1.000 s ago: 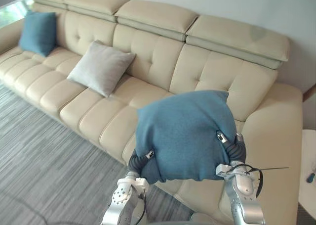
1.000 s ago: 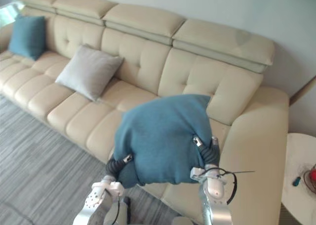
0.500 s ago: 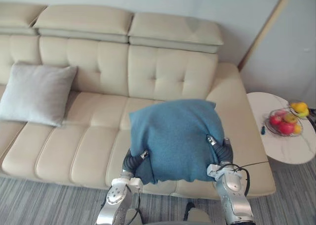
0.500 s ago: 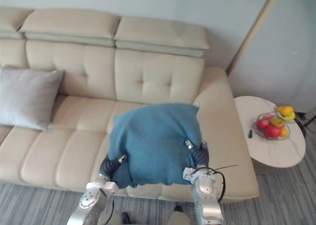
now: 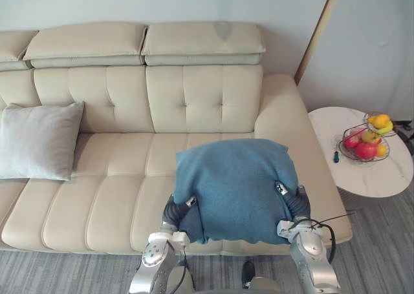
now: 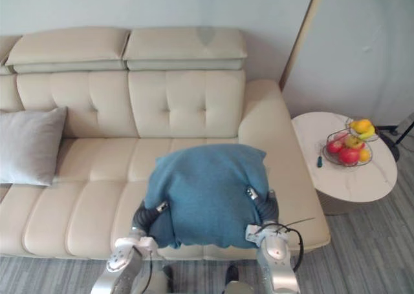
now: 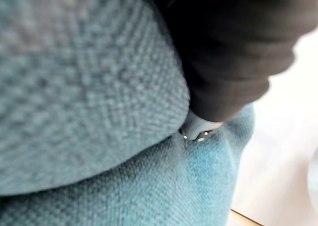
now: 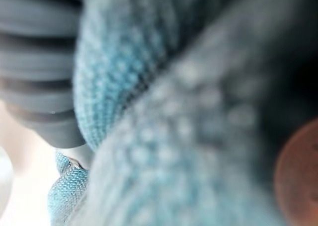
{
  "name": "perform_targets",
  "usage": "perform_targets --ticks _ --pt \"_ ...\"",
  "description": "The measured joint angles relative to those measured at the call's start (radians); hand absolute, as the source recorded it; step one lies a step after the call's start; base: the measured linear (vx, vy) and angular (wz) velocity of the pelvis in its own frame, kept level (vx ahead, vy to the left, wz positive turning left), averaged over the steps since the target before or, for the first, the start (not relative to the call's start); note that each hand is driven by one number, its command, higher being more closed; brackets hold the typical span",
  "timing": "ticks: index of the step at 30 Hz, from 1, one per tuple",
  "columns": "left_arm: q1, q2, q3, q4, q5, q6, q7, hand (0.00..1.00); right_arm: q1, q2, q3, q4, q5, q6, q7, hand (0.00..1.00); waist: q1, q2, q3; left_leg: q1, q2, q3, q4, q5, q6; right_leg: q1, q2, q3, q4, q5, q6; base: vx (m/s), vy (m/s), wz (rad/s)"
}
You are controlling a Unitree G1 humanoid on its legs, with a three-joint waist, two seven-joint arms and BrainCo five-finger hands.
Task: Pick up cushions and gather them together orderly.
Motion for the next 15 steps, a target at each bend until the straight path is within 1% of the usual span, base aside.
perform_targets --ticks 3,5,9,10,12,15 --pt "0.003 -0.001 -0.001 -0.003 0.001 0.000 0.000 1.00 0.000 0.001 0.001 0.000 -0.021 0.001 -0.005 1.00 0.005 -0.004 -0.002 0.017 -0.013 0.024 -0.003 -0.001 0.001 0.008 -0.016 0.001 0.000 -0.001 0.008 0.15 0.050 -0.10" --pt "0.003 -0.001 -0.002 -0.008 0.011 0.000 0.000 1.00 0.002 0.001 0.000 -0.001 -0.023 0.001 -0.008 1.00 0.005 -0.005 -0.003 0.038 -0.015 0.025 -0.017 -0.001 0.002 0.023 -0.017 0.003 -0.009 -0.003 0.011 0.10 -0.010 -0.09" --pt "0.001 0.000 -0.015 -0.025 0.023 0.000 0.003 1.00 0.006 -0.004 -0.008 -0.001 -0.062 0.000 -0.019 1.00 0.004 -0.011 -0.010 0.049 -0.021 0.021 -0.047 0.000 0.003 0.039 -0.014 0.004 -0.046 -0.001 0.013 0.05 -0.015 0.01" --pt "0.001 0.002 -0.020 -0.025 0.029 0.000 0.008 1.00 0.006 -0.005 -0.008 0.005 -0.070 0.000 -0.024 1.00 0.004 -0.015 -0.015 0.049 -0.024 0.020 -0.057 0.009 0.009 0.039 -0.015 0.002 -0.054 0.000 0.013 0.01 -0.016 0.11" --pt "-0.008 0.014 -0.034 -0.025 0.040 0.000 0.026 1.00 -0.005 -0.005 -0.006 0.033 -0.104 0.001 -0.044 1.00 0.009 -0.025 -0.023 0.036 -0.025 0.011 -0.082 0.019 0.009 0.026 -0.013 -0.005 -0.070 0.007 0.011 -0.01 -0.022 0.12" --pt "-0.051 0.040 -0.038 -0.025 0.054 -0.001 0.059 1.00 -0.073 -0.005 0.003 0.080 -0.143 0.002 -0.067 1.00 0.017 -0.042 -0.028 -0.028 -0.023 -0.006 -0.111 0.043 0.003 -0.038 -0.006 -0.010 -0.091 0.036 0.006 -0.06 -0.032 0.08"
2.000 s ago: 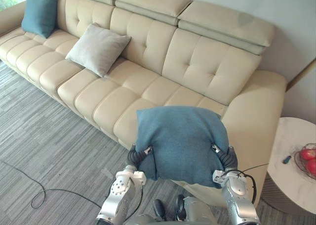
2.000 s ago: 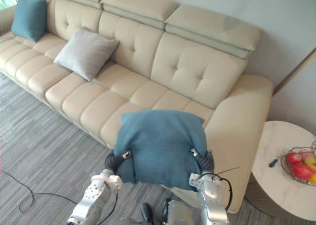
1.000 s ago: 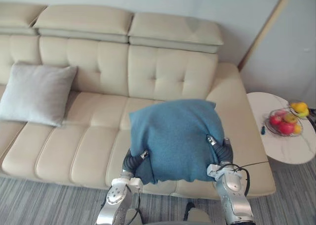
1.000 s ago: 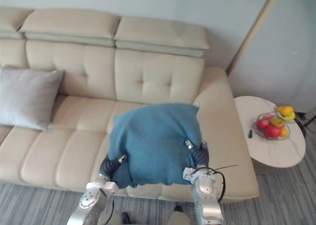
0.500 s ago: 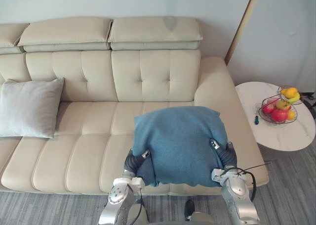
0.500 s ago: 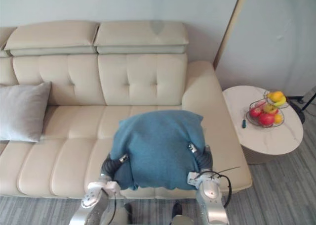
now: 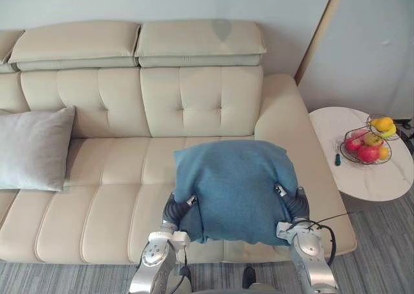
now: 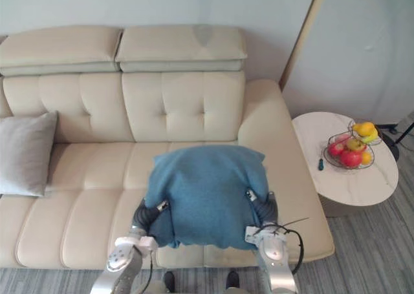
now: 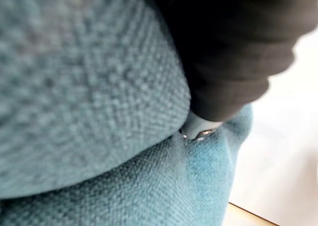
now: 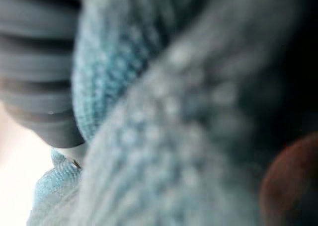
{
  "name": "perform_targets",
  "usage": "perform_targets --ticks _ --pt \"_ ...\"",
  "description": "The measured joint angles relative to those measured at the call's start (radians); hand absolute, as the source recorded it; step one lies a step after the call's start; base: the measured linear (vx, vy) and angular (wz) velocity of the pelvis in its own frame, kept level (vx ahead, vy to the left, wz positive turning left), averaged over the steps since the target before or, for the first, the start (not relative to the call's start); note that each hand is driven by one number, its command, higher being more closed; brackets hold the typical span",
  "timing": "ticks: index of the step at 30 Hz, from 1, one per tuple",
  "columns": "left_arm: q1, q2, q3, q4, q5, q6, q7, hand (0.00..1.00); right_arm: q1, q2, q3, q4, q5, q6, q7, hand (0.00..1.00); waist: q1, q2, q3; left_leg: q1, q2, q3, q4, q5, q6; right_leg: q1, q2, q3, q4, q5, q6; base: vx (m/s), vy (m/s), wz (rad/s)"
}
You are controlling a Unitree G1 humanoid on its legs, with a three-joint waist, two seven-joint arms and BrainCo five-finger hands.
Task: Pick up cushions and gather them together orderly.
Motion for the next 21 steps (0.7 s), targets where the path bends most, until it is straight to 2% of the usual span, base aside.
perform_targets --ticks 3,6,9,11,13,14,18,19,21 --pt "-0.093 0.008 0.004 0.000 0.025 0.000 0.077 1.00 -0.105 -0.002 0.030 0.024 -0.042 0.015 -0.064 1.00 0.020 -0.017 0.010 -0.082 0.000 -0.003 0.001 0.024 0.001 -0.076 0.002 -0.008 -0.006 0.029 -0.004 -0.09 -0.014 0.02" --pt "-0.194 0.010 0.003 0.000 0.048 0.000 0.134 1.00 -0.191 -0.004 0.030 0.024 -0.076 0.021 -0.118 1.00 0.036 -0.019 0.012 -0.140 0.001 -0.013 0.004 0.039 0.001 -0.130 0.002 -0.018 -0.002 0.043 -0.009 -0.12 -0.003 0.09" --pt "-0.402 0.044 0.000 0.009 0.065 -0.002 0.218 1.00 -0.375 -0.037 0.030 0.039 -0.098 0.030 -0.198 1.00 0.049 -0.020 0.028 -0.216 0.003 -0.025 0.005 0.064 -0.004 -0.207 0.005 -0.025 0.010 0.061 -0.012 -0.13 -0.009 0.07" --pt "-0.623 0.090 0.001 0.076 0.075 -0.025 0.278 1.00 -0.579 -0.080 0.028 0.092 -0.110 0.032 -0.251 1.00 0.052 -0.018 0.074 -0.250 0.005 -0.028 0.005 0.083 -0.004 -0.249 0.006 -0.025 0.025 0.071 -0.017 -0.14 -0.024 0.00" --pt "-0.770 0.127 0.005 0.126 0.087 -0.038 0.312 1.00 -0.711 -0.109 0.025 0.127 -0.114 0.032 -0.283 1.00 0.051 -0.020 0.094 -0.286 0.004 -0.029 0.005 0.096 -0.005 -0.286 0.005 -0.024 0.026 0.084 -0.016 -0.14 -0.019 0.00" --pt "-0.889 0.156 0.013 0.169 0.104 -0.045 0.334 1.00 -0.823 -0.126 0.018 0.170 -0.114 0.032 -0.304 1.00 0.048 -0.018 0.130 -0.302 0.001 -0.030 0.004 0.107 -0.003 -0.302 0.003 -0.024 0.025 0.095 -0.016 -0.12 -0.014 -0.02" --pt "-1.154 0.196 0.054 0.281 0.145 -0.063 0.387 1.00 -1.087 -0.163 -0.011 0.316 -0.114 0.028 -0.352 1.00 0.039 -0.018 0.211 -0.356 -0.007 -0.041 0.002 0.130 -0.001 -0.345 -0.001 -0.027 0.010 0.124 -0.014 -0.07 0.001 0.06" --pt "-1.236 0.201 0.067 0.333 0.156 -0.065 0.408 0.00 -1.188 -0.175 -0.011 0.395 -0.114 0.029 -0.364 0.00 0.035 -0.018 0.238 -0.376 -0.009 -0.049 0.002 0.137 -0.002 -0.359 -0.001 -0.030 -0.001 0.137 -0.013 -0.05 0.010 0.09" --pt "-1.313 0.213 0.092 0.406 0.162 -0.067 0.421 0.00 -1.294 -0.183 -0.012 0.500 -0.114 0.029 -0.369 0.00 0.025 -0.017 0.250 -0.409 -0.011 -0.060 0.003 0.142 -0.002 -0.388 -0.002 -0.038 -0.001 0.143 -0.014 -0.04 0.017 0.12"
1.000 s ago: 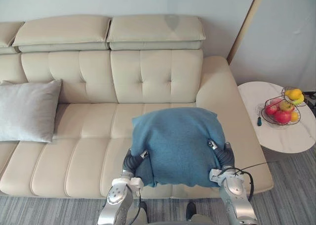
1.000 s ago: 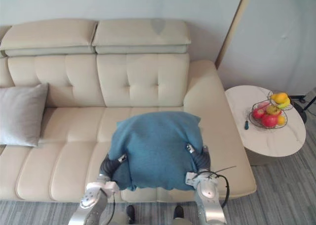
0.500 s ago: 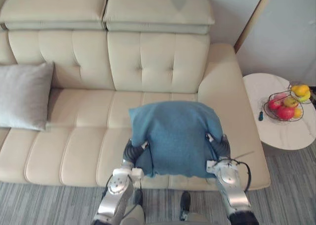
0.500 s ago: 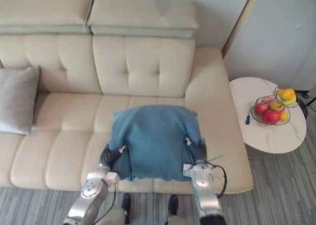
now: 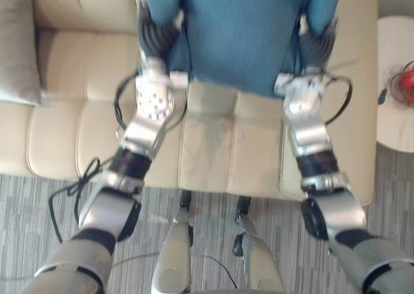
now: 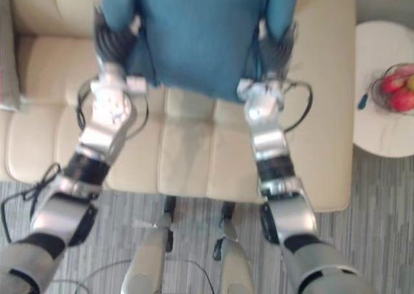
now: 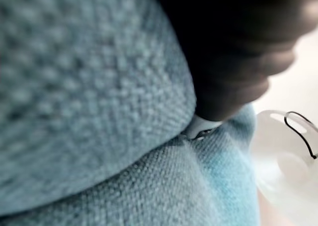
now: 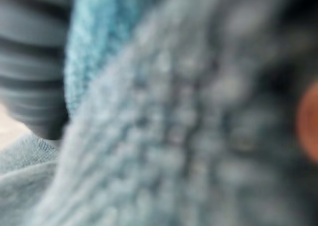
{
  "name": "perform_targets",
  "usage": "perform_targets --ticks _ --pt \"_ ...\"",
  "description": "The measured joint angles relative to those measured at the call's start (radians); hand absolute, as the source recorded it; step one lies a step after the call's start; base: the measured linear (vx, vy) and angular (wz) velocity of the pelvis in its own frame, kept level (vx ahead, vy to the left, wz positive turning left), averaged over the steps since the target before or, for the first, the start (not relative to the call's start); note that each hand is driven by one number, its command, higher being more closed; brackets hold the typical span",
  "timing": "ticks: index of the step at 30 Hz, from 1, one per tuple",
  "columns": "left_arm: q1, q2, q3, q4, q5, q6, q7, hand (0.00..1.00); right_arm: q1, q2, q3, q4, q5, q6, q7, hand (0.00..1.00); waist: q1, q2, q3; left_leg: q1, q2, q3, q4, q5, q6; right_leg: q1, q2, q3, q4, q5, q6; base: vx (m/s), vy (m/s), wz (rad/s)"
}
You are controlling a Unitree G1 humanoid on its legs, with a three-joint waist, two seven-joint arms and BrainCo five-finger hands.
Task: Pick up cushions and gather them together orderly.
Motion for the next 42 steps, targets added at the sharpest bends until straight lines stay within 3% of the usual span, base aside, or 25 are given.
perform_targets --ticks 5,10,15,21,25,28,36,39,42 --pt "-0.203 0.019 0.009 0.299 0.009 0.002 0.010 0.00 -0.196 -0.006 -0.068 0.270 0.061 0.015 0.019 0.00 -0.006 -0.001 0.010 -0.088 -0.007 -0.021 0.004 0.002 0.000 -0.076 -0.005 -0.012 -0.001 0.011 0.000 0.00 0.037 0.11" --pt "-0.256 -0.028 0.075 0.421 -0.029 0.019 -0.055 0.00 -0.217 0.009 -0.145 0.304 0.297 0.029 0.078 0.00 -0.008 -0.001 0.033 -0.192 -0.007 -0.024 0.039 0.000 0.003 -0.159 -0.013 -0.012 -0.001 0.036 0.010 0.01 0.057 0.05" --pt "-0.226 -0.090 0.178 0.460 -0.071 0.069 -0.089 0.00 -0.153 0.049 -0.159 0.288 0.335 0.041 0.091 0.00 -0.016 -0.005 0.077 -0.232 0.005 -0.023 0.069 -0.002 0.004 -0.184 -0.005 -0.005 0.000 0.054 0.016 0.00 0.040 -0.02" --pt "-0.033 -0.140 0.257 0.353 -0.035 0.064 -0.106 0.00 0.115 0.191 -0.166 0.156 0.332 0.040 0.099 0.00 -0.015 -0.007 0.083 -0.228 0.046 -0.020 0.148 -0.036 0.000 -0.181 0.027 0.015 0.060 0.053 0.015 0.00 0.019 -0.18" --pt "0.021 -0.145 0.262 0.309 -0.041 0.063 -0.114 0.00 0.202 0.194 -0.166 0.065 0.311 0.039 0.100 0.00 -0.017 -0.007 0.083 -0.217 0.057 -0.019 0.160 -0.042 -0.006 -0.178 0.036 0.017 0.085 0.044 0.012 -0.03 0.006 -0.06" --pt "0.102 -0.136 0.263 0.266 -0.042 0.063 -0.133 0.00 0.306 0.186 -0.166 -0.040 0.268 0.036 0.102 0.00 -0.015 -0.007 0.083 -0.178 0.052 -0.016 0.180 -0.050 -0.014 -0.140 0.027 0.017 0.117 -0.037 -0.001 -0.06 -0.030 0.10" --pt "0.340 -0.080 0.287 0.035 -0.068 0.025 -0.170 0.00 0.617 0.125 -0.193 -0.363 0.237 -0.006 0.164 0.00 -0.007 -0.007 0.079 -0.030 0.078 0.007 0.144 -0.049 -0.025 -0.036 0.046 0.020 0.153 -0.069 -0.011 -0.02 -0.059 -0.07" --pt "0.518 -0.118 0.314 -0.055 -0.073 0.021 -0.194 0.00 0.789 0.118 -0.191 -0.461 0.237 -0.020 0.218 0.00 -0.006 -0.004 0.077 0.063 0.080 0.019 0.126 -0.047 -0.028 0.032 0.043 0.022 0.181 -0.093 -0.019 0.06 -0.039 -0.01" --pt "0.733 -0.214 0.330 -0.101 -0.080 0.019 -0.226 0.00 0.971 0.139 -0.184 -0.525 0.236 -0.032 0.277 0.00 -0.001 -0.002 0.017 0.119 0.082 0.034 0.117 -0.062 -0.029 0.068 0.042 0.024 0.210 -0.130 -0.016 0.09 -0.040 0.00"
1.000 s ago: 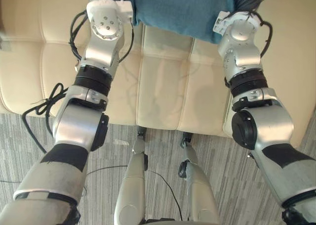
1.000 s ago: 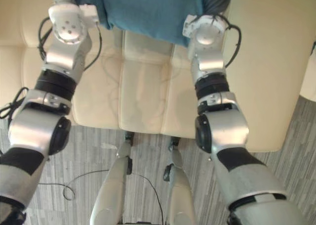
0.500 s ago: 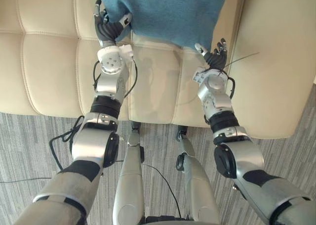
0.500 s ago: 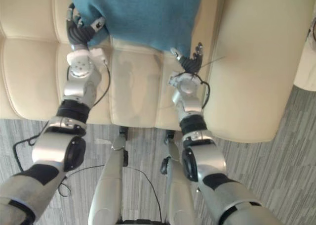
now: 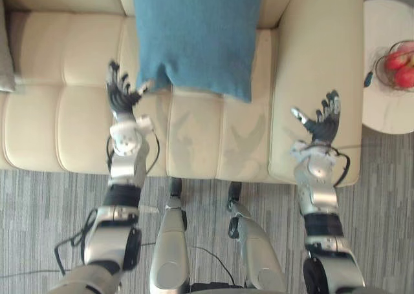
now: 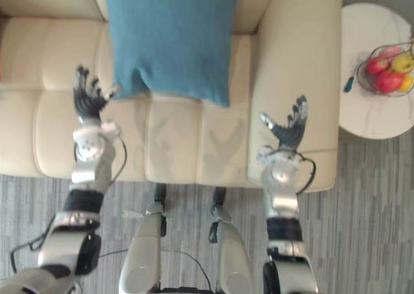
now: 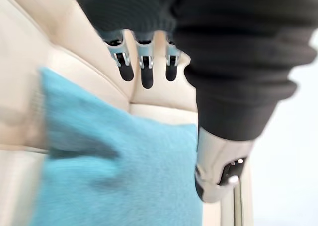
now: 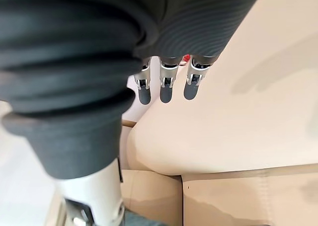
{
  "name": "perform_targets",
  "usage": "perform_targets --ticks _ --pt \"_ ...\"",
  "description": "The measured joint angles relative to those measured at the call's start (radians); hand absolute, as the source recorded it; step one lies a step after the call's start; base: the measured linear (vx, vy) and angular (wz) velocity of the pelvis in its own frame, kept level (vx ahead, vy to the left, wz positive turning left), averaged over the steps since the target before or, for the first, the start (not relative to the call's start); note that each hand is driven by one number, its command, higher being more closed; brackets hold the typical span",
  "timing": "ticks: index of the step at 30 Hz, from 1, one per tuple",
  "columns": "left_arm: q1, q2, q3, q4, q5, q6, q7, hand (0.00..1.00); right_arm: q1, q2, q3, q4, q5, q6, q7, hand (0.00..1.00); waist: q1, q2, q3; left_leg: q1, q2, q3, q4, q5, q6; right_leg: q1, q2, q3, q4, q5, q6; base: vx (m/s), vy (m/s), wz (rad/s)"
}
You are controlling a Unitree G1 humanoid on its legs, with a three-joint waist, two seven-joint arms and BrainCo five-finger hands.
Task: Pick up cushions and gather them together orderly.
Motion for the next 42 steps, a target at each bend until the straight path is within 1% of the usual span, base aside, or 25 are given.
perform_targets --ticks 2,4,6,12,16,19,22,24,25,26,27,28,29,30,31,32,33,34,35,36,38,39,40,41,42 --pt "0.184 -0.083 0.003 0.001 0.001 0.003 -0.040 0.00 0.145 0.035 0.003 0.002 0.001 -0.003 0.072 0.00 -0.001 0.002 -0.049 0.072 -0.002 0.006 -0.022 -0.011 0.003 0.055 -0.001 -0.001 0.014 -0.031 -0.001 0.11 -0.022 0.01" --pt "0.253 -0.109 0.003 0.008 0.001 0.004 -0.059 0.00 0.205 0.053 0.004 0.005 0.002 -0.003 0.096 0.00 -0.001 0.004 -0.073 0.099 -0.002 0.010 -0.025 -0.019 0.003 0.078 -0.001 -0.002 0.020 -0.044 -0.005 0.08 -0.006 0.01" --pt "0.354 -0.144 0.003 0.065 0.001 0.011 -0.099 0.00 0.295 0.075 0.006 0.053 0.000 -0.006 0.135 0.00 -0.001 0.013 -0.125 0.151 -0.002 0.011 -0.031 -0.035 0.010 0.125 -0.001 -0.006 0.027 -0.066 -0.005 0.08 -0.001 0.04" --pt "0.468 -0.182 0.019 0.320 0.081 0.041 -0.161 0.00 0.385 0.130 0.006 0.295 -0.002 0.002 0.165 0.00 -0.005 0.049 -0.214 0.256 -0.004 0.012 -0.049 -0.048 0.009 0.219 -0.009 -0.018 0.045 -0.111 0.006 0.03 0.007 0.07" --pt "0.494 -0.191 0.046 0.426 0.120 0.053 -0.163 0.00 0.391 0.157 0.007 0.405 -0.036 0.006 0.164 0.00 -0.007 0.060 -0.225 0.282 -0.001 0.007 -0.048 -0.050 0.011 0.258 -0.006 -0.033 0.042 -0.116 0.001 -0.04 -0.003 0.11" --pt "0.506 -0.198 0.065 0.446 0.130 0.054 -0.162 0.00 0.386 0.162 0.007 0.491 -0.038 0.010 0.161 0.00 -0.007 0.062 -0.229 0.278 0.002 0.011 -0.045 -0.050 0.013 0.264 -0.008 -0.048 0.045 -0.116 0.001 -0.06 0.003 0.17" --pt "0.501 -0.201 0.089 0.465 0.139 0.054 -0.160 0.00 0.361 0.159 0.008 0.561 -0.030 0.017 0.145 0.00 -0.007 0.071 -0.228 0.255 0.004 0.013 -0.020 -0.051 0.013 0.250 -0.011 -0.051 0.064 -0.117 -0.001 -0.07 0.020 0.06" --pt "0.497 -0.202 0.091 0.481 0.140 0.054 -0.159 0.00 0.323 0.156 0.010 0.597 -0.018 0.023 0.134 0.00 -0.006 0.080 -0.239 0.207 0.017 0.014 0.010 -0.054 0.020 0.196 -0.010 -0.052 0.102 -0.101 -0.015 -0.07 -0.005 -0.07" --pt "0.484 -0.199 0.091 0.495 0.140 0.055 -0.158 0.00 0.306 0.156 0.018 0.606 -0.017 0.028 0.131 0.00 -0.006 0.080 -0.239 0.197 0.018 0.014 -0.008 -0.040 0.018 0.178 -0.014 -0.054 0.098 -0.087 -0.026 -0.06 0.004 -0.02" --pt "0.476 -0.194 0.094 0.505 0.148 0.057 -0.157 0.00 0.296 0.160 0.026 0.609 -0.017 0.029 0.124 0.00 -0.006 0.074 -0.240 0.189 0.017 0.027 0.001 -0.045 0.016 0.166 -0.026 -0.060 0.084 -0.071 -0.038 -0.06 0.039 0.05" --pt "0.462 -0.200 0.101 0.505 0.160 0.059 -0.156 0.00 0.288 0.163 0.026 0.622 -0.018 0.029 0.119 0.00 -0.009 0.075 -0.236 0.152 0.032 0.036 0.126 -0.073 0.050 0.159 -0.033 -0.066 0.092 -0.069 -0.042 -0.07 0.060 0.06" --pt "0.464 -0.204 0.100 0.506 0.168 0.061 -0.157 0.00 0.269 0.154 0.026 0.648 -0.018 0.033 0.114 0.00 -0.008 0.077 -0.237 0.141 0.045 0.050 0.264 -0.137 0.057 0.157 -0.042 -0.067 0.104 -0.068 -0.043 -0.11 0.080 0.06" --pt "0.463 -0.205 0.090 0.509 0.179 0.063 -0.160 0.00 0.263 0.149 0.025 0.649 -0.020 0.034 0.116 0.00 -0.019 0.077 -0.237 0.154 0.061 0.068 0.372 -0.182 0.042 0.162 -0.052 -0.071 0.107 -0.061 -0.039 -0.10 0.082 0.02" --pt "0.466 -0.205 0.092 0.512 0.184 0.064 -0.160 0.00 0.261 0.147 0.025 0.649 -0.021 0.033 0.116 0.00 -0.029 0.078 -0.238 0.182 0.075 0.076 0.428 -0.213 0.022 0.170 -0.055 -0.070 0.101 -0.051 -0.034 -0.11 0.134 0.02" --pt "0.469 -0.205 0.091 0.523 0.198 0.065 -0.160 0.00 0.264 0.146 0.021 0.649 -0.021 0.031 0.115 0.00 -0.035 0.088 -0.246 0.233 0.095 0.080 0.471 -0.253 -0.003 0.172 -0.057 -0.068 0.093 -0.034 -0.022 -0.12 0.219 0.06" --pt "0.466 -0.205 0.090 0.529 0.204 0.066 -0.164 0.00 0.266 0.147 0.006 0.648 -0.023 0.031 0.117 0.00 -0.046 0.099 -0.253 0.273 0.110 0.084 0.474 -0.295 -0.030 0.166 -0.060 -0.071 0.091 -0.014 -0.007 -0.17 0.322 0.19" --pt "0.458 -0.206 0.091 0.530 0.215 0.066 -0.166 0.00 0.266 0.150 -0.009 0.650 -0.028 0.034 0.117 0.00 -0.054 0.103 -0.252 0.282 0.103 0.087 0.451 -0.325 -0.044 0.164 -0.068 -0.079 0.081 0.006 0.006 -0.18 0.287 0.35" --pt "0.450 -0.208 0.090 0.530 0.220 0.066 -0.166 0.00 0.263 0.156 -0.029 0.652 -0.033 0.041 0.118 0.00 -0.059 0.093 -0.251 0.284 0.075 0.112 0.393 -0.335 -0.040 0.165 -0.084 -0.086 0.049 0.036 0.014 -0.23 0.248 0.40" --pt "0.447 -0.203 0.090 0.530 0.221 0.066 -0.162 0.00 0.270 0.167 -0.032 0.654 -0.037 0.045 0.122 0.00 -0.061 0.082 -0.257 0.287 0.057 0.117 0.335 -0.341 -0.031 0.153 -0.096 -0.097 0.048 0.046 0.017 -0.20 0.160 0.31" --pt "0.450 -0.185 0.086 0.540 0.228 0.066 -0.160 0.00 0.271 0.189 -0.033 0.667 -0.038 0.048 0.125 0.00 -0.060 0.036 -0.256 0.299 0.011 0.141 0.275 -0.331 0.001 0.140 -0.110 -0.123 0.057 0.047 0.015 -0.20 0.123 0.05" --pt "0.460 -0.175 0.078 0.554 0.237 0.066 -0.160 0.00 0.275 0.192 -0.049 0.670 -0.040 0.051 0.128 0.00 -0.054 0.019 -0.262 0.291 -0.020 0.166 0.273 -0.330 0.026 0.138 -0.127 -0.115 0.023 0.082 -0.027 -0.24 0.096 -0.33" --pt "0.464 -0.172 0.078 0.554 0.238 0.064 -0.160 0.00 0.281 0.190 -0.054 0.669 -0.042 0.051 0.127 0.00 -0.050 0.017 -0.264 0.298 -0.031 0.189 0.273 -0.337 0.037 0.140 -0.136 -0.106 0.004 0.086 -0.028 -0.31 0.170 -0.61" --pt "0.465 -0.168 0.079 0.561 0.242 0.062 -0.160 0.00 0.286 0.190 -0.053 0.669 -0.050 0.051 0.128 0.00 -0.049 0.004 -0.264 0.307 -0.041 0.212 0.270 -0.337 0.049 0.143 -0.139 -0.102 -0.017 0.069 -0.026 -0.24 0.153 -0.66" --pt "0.466 -0.167 0.079 0.564 0.248 0.062 -0.160 0.00 0.289 0.190 -0.052 0.669 -0.060 0.052 0.128 0.00 -0.048 0.007 -0.255 0.316 -0.041 0.226 0.263 -0.334 0.055 0.149 -0.136 -0.107 -0.031 0.043 -0.028 -0.25 0.077 -0.78" --pt "0.468 -0.170 0.080 0.573 0.256 0.062 -0.160 0.00 0.291 0.190 -0.051 0.670 -0.079 0.062 0.130 0.00 -0.053 0.044 -0.242 0.320 -0.003 0.250 0.251 -0.316 0.091 0.130 -0.129 -0.129 0.041 0.010 -0.036 -0.18 0.002 -0.55"
